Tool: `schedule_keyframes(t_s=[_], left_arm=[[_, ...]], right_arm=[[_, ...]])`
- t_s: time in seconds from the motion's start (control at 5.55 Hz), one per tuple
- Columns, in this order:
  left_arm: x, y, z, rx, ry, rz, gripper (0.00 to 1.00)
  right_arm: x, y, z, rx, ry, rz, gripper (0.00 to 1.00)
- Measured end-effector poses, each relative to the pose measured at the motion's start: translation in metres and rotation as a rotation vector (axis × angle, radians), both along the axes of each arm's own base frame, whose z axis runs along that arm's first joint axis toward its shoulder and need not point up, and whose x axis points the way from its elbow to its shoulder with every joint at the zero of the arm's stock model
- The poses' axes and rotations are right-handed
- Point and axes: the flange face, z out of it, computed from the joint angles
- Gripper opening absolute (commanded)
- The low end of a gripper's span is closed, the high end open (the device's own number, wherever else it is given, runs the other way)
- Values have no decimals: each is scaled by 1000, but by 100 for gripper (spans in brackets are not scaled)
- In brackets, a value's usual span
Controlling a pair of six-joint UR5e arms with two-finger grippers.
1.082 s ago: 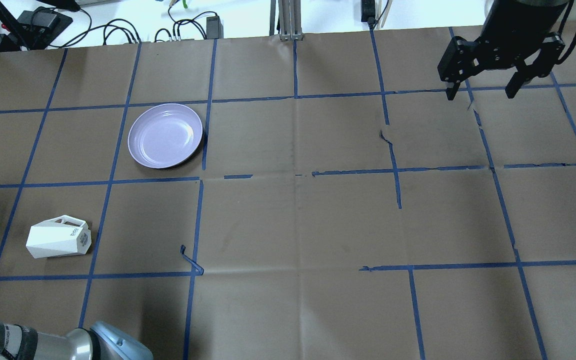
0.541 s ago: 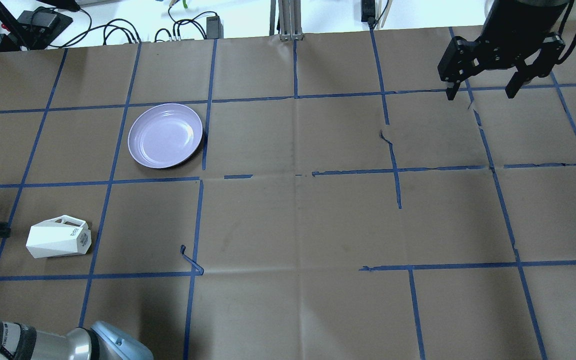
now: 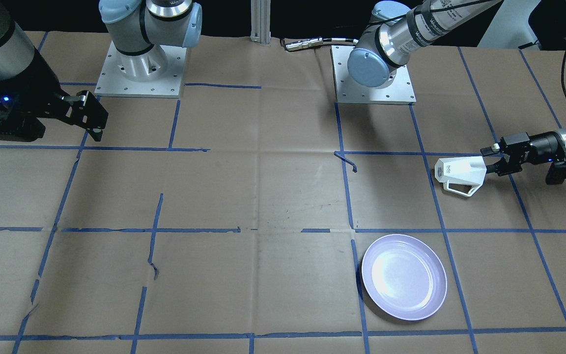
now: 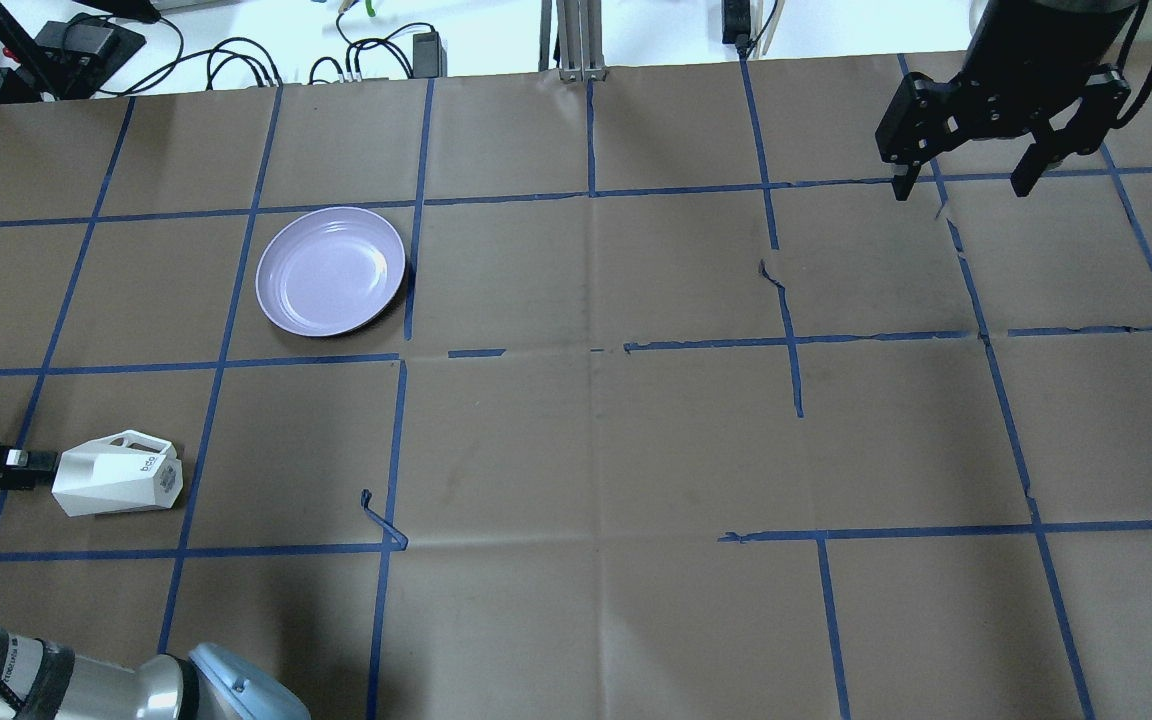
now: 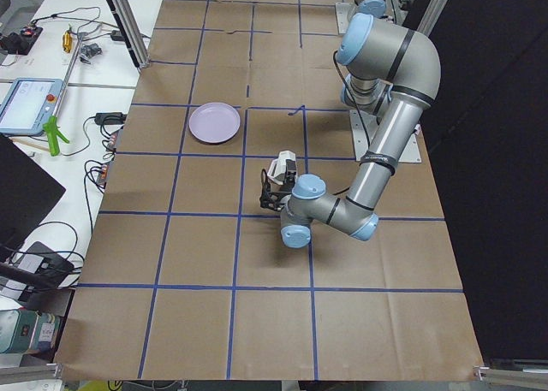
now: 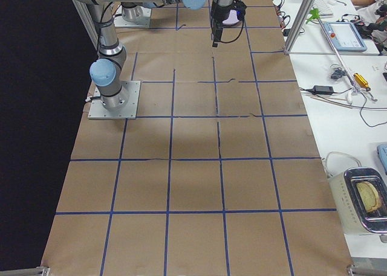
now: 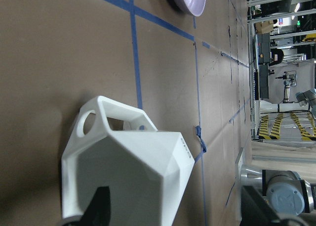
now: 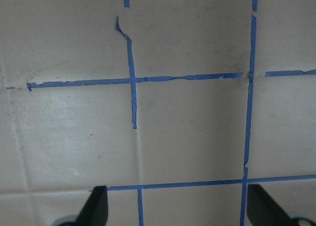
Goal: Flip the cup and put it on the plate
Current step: 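Lift the mug with the left gripper and rotate it upright, then carry the mug with the left gripper over the white plate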
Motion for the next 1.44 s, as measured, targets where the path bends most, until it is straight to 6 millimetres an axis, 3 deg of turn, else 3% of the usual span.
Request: schedule_keyframes(t_s=[0.18, 0.36, 0.54, 1.08, 1.44], left_arm=[[-8, -4, 0, -4, 19, -17, 46], [-14, -6, 0, -17, 34, -35, 8], [-15, -7, 2, -34, 37, -44, 0], [-19, -14, 26, -52, 12, -10, 0], [-48, -39, 94, -1, -106, -15, 0]], right_arm=[[0, 0, 0, 0, 0, 0, 100], [0, 0, 0, 0, 0, 0, 100], [0, 0, 0, 0, 0, 0, 100], [0, 0, 0, 0, 0, 0, 100], [0, 0, 0, 0, 0, 0, 100]])
